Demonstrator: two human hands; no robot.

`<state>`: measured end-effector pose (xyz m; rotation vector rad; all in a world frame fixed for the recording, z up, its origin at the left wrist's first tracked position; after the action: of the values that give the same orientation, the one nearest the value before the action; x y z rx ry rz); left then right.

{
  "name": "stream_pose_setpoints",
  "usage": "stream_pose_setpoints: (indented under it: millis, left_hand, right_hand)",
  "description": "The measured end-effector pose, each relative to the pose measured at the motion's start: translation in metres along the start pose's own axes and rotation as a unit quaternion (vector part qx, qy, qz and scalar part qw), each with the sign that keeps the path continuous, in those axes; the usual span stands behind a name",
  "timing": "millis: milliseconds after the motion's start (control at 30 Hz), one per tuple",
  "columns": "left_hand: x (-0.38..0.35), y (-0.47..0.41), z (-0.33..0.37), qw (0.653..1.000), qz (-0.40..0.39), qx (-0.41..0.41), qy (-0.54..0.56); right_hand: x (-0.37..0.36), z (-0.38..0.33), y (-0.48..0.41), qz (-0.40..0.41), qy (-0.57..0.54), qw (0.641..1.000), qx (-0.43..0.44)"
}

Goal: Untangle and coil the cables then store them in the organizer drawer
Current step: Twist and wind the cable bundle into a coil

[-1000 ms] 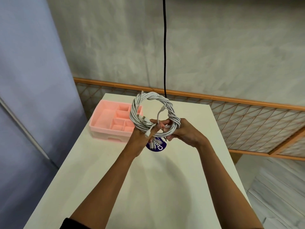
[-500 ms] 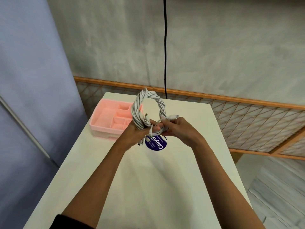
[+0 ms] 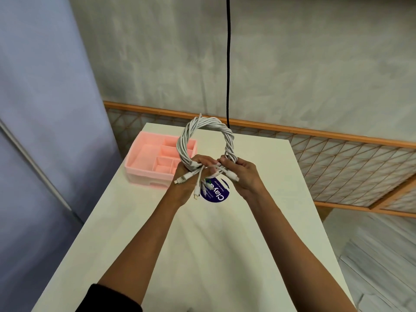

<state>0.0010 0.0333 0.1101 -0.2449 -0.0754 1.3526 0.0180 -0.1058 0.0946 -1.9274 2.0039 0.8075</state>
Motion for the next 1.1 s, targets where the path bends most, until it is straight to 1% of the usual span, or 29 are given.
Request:
stream_pose_setpoints:
  millis: [100,167,233,333,400,467,533,600,700,800,867,900,1000,1033,1100]
  left_hand:
    - [0.003,-0.005,-0.006,0.997,0.056,0.051,0.010]
    - [0.003,-0.008,-0.005,0.995,0.071,0.066,-0.008]
    - [0.003,-0.011,-0.003,0.997,0.056,0.058,-0.014]
    - [0.006,-0.011,-0.002,0.998,0.021,0.050,-0.035]
    - [0.007,-0.009,-0.006,0.998,0.005,0.054,-0.032]
    - [0.007,-0.009,-0.014,0.997,-0.002,0.076,-0.034]
    - [0.012,-0.011,-0.018,0.997,0.016,0.070,-0.020]
    - [0.018,-0.012,-0.016,0.997,0.059,0.055,-0.003]
    - [0.022,-0.008,-0.012,0.987,0.142,0.066,0.023]
    - [0.023,-0.005,-0.007,0.967,0.237,0.042,0.085]
    - [0.026,-0.006,-0.009,0.954,0.272,0.041,0.122]
    - [0.025,-0.007,-0.009,0.949,0.280,0.050,0.136]
    - [0.022,-0.013,-0.010,0.940,0.264,0.082,0.201]
    - [0.023,-0.013,-0.008,0.937,0.265,0.093,0.209]
    - [0.015,-0.015,-0.004,0.939,0.224,0.119,0.234]
  right_hand:
    - [-0.003,-0.003,0.000,0.007,-0.031,0.999,0.023]
    - [-0.004,-0.002,0.001,0.013,-0.040,0.999,0.016]
    - [-0.005,0.007,0.003,0.009,-0.008,0.999,-0.042]
    - [-0.003,0.023,0.006,-0.019,0.071,0.981,-0.178]
    - [-0.003,0.024,0.007,-0.040,0.075,0.973,-0.216]
    - [-0.006,0.018,0.006,-0.056,0.066,0.976,-0.199]
    - [-0.013,0.014,0.005,-0.072,0.036,0.984,-0.160]
    - [-0.020,0.013,0.005,-0.080,-0.003,0.989,-0.123]
    - [-0.024,0.007,0.004,-0.056,-0.021,0.997,-0.052]
    - [-0.029,-0.010,0.009,-0.043,0.055,0.996,0.061]
    - [-0.034,-0.018,0.015,-0.033,0.108,0.986,0.119]
    - [-0.035,-0.020,0.017,-0.029,0.120,0.983,0.133]
    - [-0.040,-0.018,0.021,-0.047,0.150,0.979,0.127]
    - [-0.042,-0.016,0.021,-0.062,0.166,0.978,0.112]
    - [-0.043,-0.011,0.021,-0.106,0.200,0.972,0.069]
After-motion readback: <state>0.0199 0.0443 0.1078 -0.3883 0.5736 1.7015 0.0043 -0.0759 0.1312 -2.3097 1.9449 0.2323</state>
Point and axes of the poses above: each hand's wrist, its own y-axis away from the middle knuckle, its own x-axis out of the back of the hand, z = x × y, the point moved 8 cm from there along -y, towards the middle knuckle, and after that the axes turned 9 degrees about -y, right-handed, at the moved point
